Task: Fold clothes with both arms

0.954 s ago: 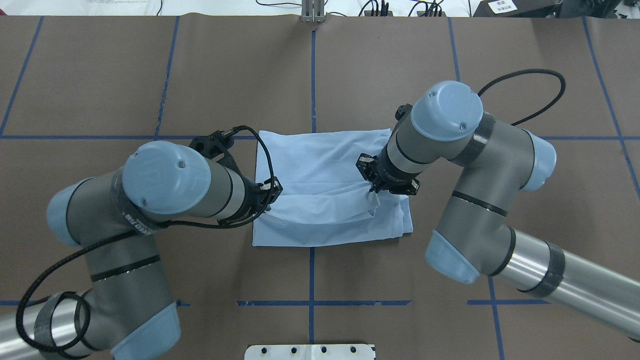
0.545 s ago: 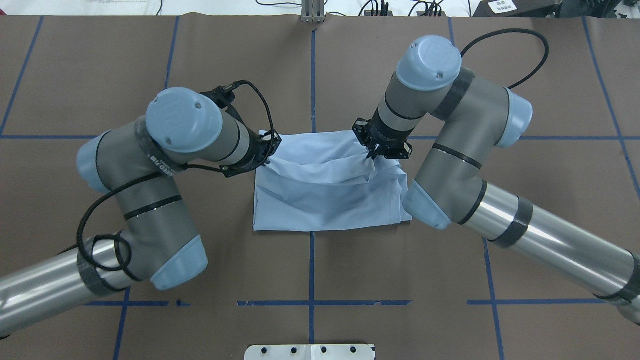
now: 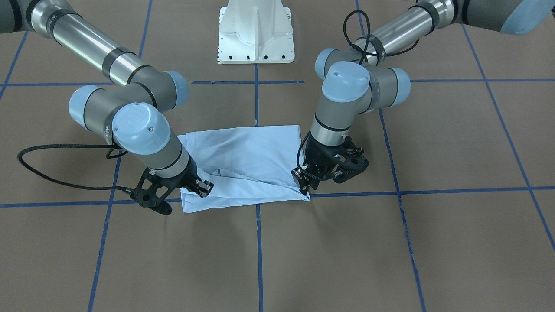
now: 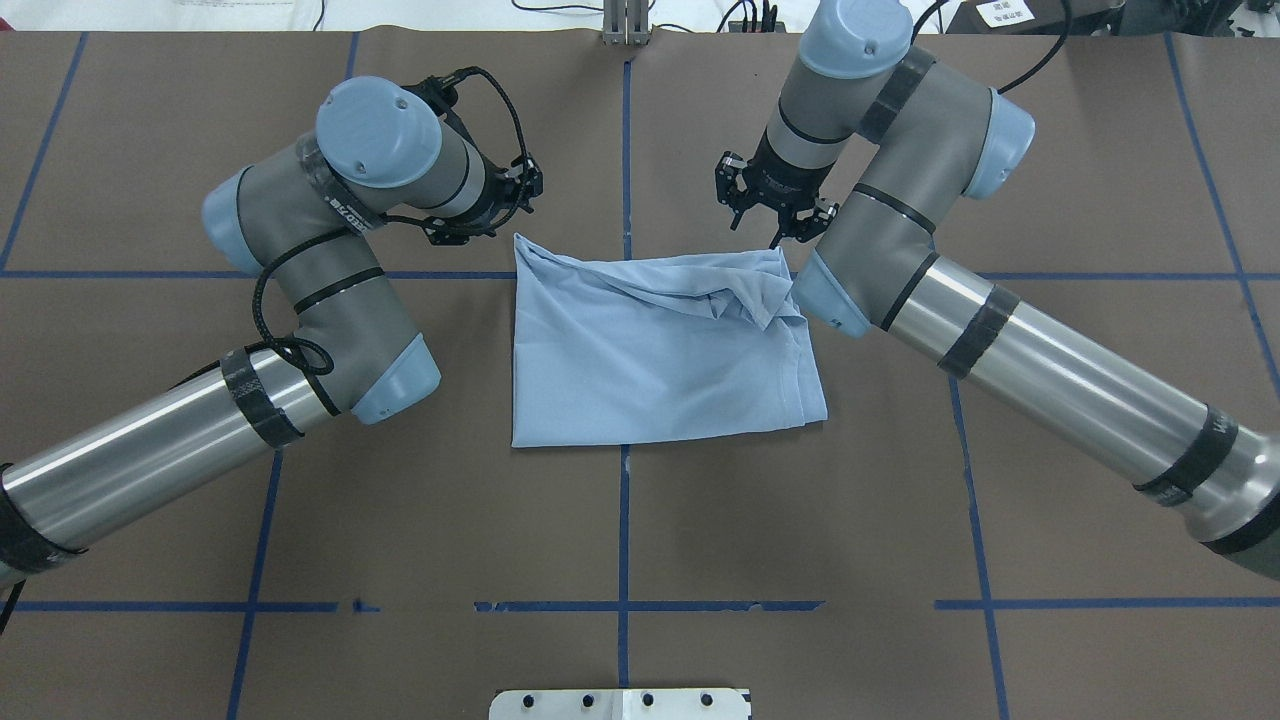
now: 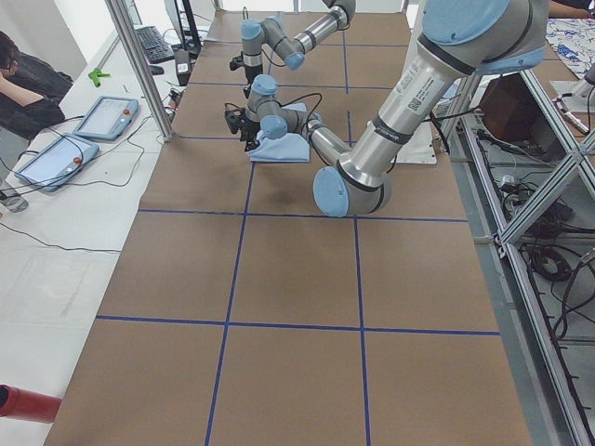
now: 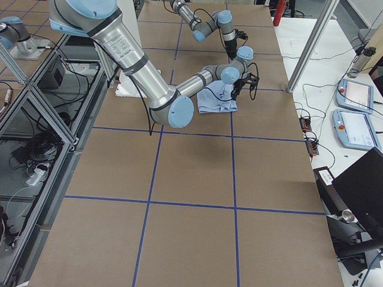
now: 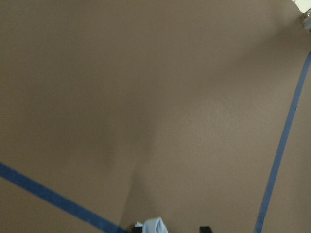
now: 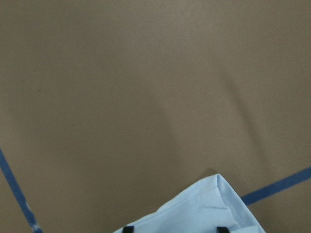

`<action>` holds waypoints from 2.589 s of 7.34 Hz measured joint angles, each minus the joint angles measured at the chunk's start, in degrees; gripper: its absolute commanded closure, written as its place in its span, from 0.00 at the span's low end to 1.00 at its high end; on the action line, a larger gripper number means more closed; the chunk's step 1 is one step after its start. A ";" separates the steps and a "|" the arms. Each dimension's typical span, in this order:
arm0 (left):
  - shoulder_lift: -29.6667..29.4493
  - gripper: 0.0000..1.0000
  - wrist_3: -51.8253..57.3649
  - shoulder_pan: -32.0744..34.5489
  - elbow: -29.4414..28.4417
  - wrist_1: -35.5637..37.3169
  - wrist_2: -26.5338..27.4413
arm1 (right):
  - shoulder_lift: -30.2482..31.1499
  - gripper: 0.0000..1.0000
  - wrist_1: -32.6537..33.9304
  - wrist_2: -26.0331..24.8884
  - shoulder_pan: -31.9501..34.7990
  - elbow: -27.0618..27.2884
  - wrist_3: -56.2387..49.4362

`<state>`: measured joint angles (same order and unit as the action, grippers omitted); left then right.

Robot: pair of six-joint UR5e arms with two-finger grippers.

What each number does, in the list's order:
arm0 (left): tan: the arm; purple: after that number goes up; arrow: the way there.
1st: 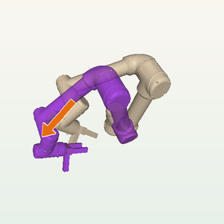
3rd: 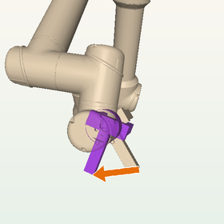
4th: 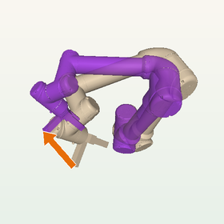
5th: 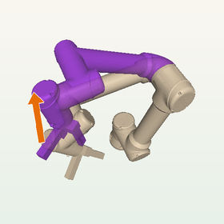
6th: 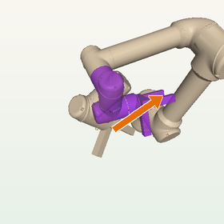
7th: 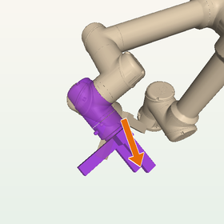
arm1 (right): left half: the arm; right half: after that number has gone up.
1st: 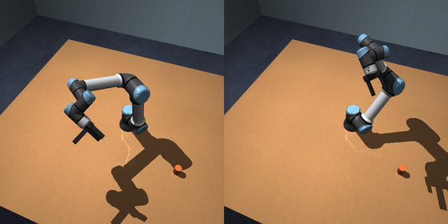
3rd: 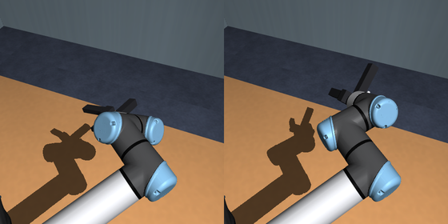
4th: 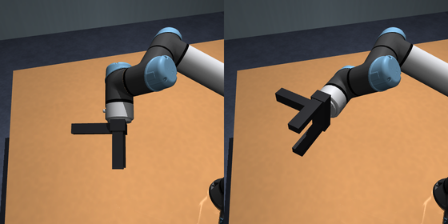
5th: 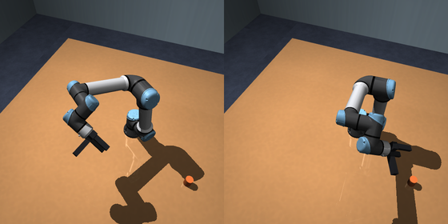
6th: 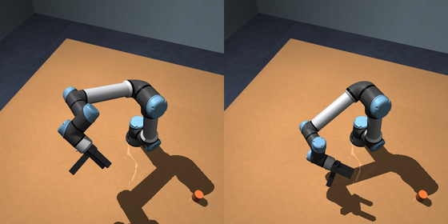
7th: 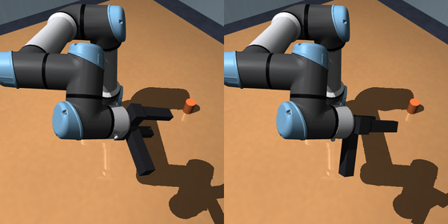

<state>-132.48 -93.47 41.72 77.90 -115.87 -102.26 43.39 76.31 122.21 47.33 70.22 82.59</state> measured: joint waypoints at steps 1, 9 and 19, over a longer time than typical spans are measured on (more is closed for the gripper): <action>-0.10 0.00 1.54 0.89 -0.41 -0.47 -0.93 | -1.37 0.00 -0.23 0.90 0.91 -1.26 -0.87; 11.23 0.00 12.18 6.21 13.84 4.45 -11.93 | -4.52 0.00 16.21 -4.97 -12.36 6.55 -3.00; 11.40 0.00 12.07 6.33 14.16 4.51 -12.00 | -8.01 0.00 8.71 -10.32 -8.13 -8.25 -15.67</action>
<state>-121.08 -81.40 48.06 92.06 -111.36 -114.26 35.38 85.01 111.89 39.21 61.97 66.92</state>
